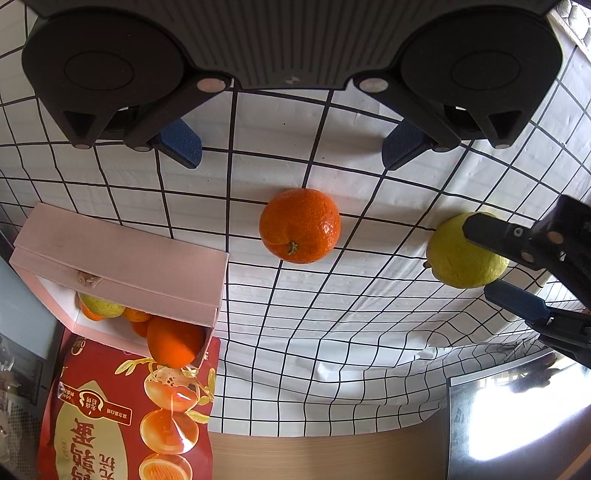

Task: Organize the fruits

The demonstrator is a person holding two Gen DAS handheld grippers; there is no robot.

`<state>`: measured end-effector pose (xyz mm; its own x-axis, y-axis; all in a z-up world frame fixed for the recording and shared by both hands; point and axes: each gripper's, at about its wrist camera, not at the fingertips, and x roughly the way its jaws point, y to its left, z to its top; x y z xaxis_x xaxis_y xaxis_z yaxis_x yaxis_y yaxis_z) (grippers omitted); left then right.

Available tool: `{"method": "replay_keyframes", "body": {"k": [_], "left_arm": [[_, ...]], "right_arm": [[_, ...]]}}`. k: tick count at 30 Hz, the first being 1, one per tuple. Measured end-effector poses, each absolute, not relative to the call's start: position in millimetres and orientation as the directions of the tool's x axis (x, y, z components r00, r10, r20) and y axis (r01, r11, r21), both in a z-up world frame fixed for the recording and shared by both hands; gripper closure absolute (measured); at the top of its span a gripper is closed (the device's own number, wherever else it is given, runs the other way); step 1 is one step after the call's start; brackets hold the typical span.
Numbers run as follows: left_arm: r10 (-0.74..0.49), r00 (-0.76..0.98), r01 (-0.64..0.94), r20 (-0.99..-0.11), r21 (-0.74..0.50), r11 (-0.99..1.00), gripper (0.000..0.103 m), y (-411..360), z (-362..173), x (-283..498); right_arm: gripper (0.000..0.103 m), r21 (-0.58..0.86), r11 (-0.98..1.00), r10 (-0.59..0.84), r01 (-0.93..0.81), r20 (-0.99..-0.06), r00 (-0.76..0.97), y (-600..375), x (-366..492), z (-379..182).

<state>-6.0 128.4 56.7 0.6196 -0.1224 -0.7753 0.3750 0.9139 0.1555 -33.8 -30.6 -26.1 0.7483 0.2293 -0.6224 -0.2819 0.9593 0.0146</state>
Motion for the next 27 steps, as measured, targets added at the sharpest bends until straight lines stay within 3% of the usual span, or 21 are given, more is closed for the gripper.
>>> {"method": "replay_keyframes", "body": {"k": [6, 15, 18, 27], "left_arm": [[-0.106, 0.616, 0.333, -0.78, 0.136, 0.933, 0.027, 146, 48, 9], [-0.185, 0.599, 0.285, -0.779, -0.008, 0.958, 0.031, 170, 32, 32], [-0.224, 0.583, 0.286, -0.781, -0.061, 0.956, 0.039, 172, 27, 38], [-0.222, 0.577, 0.277, -0.786, -0.068, 0.958, 0.039, 168, 23, 33]], "right_arm": [[0.0, 0.014, 0.959, 0.229, -0.282, -0.622, 0.749, -31, -34, -26], [0.0, 0.013, 0.96, 0.228, -0.281, -0.622, 0.749, -30, -35, -26], [0.0, 0.015, 0.958, 0.232, -0.286, -0.624, 0.746, -30, -35, -26], [0.0, 0.013, 0.944, 0.254, -0.33, -0.671, 0.697, -30, -28, -23]]}}
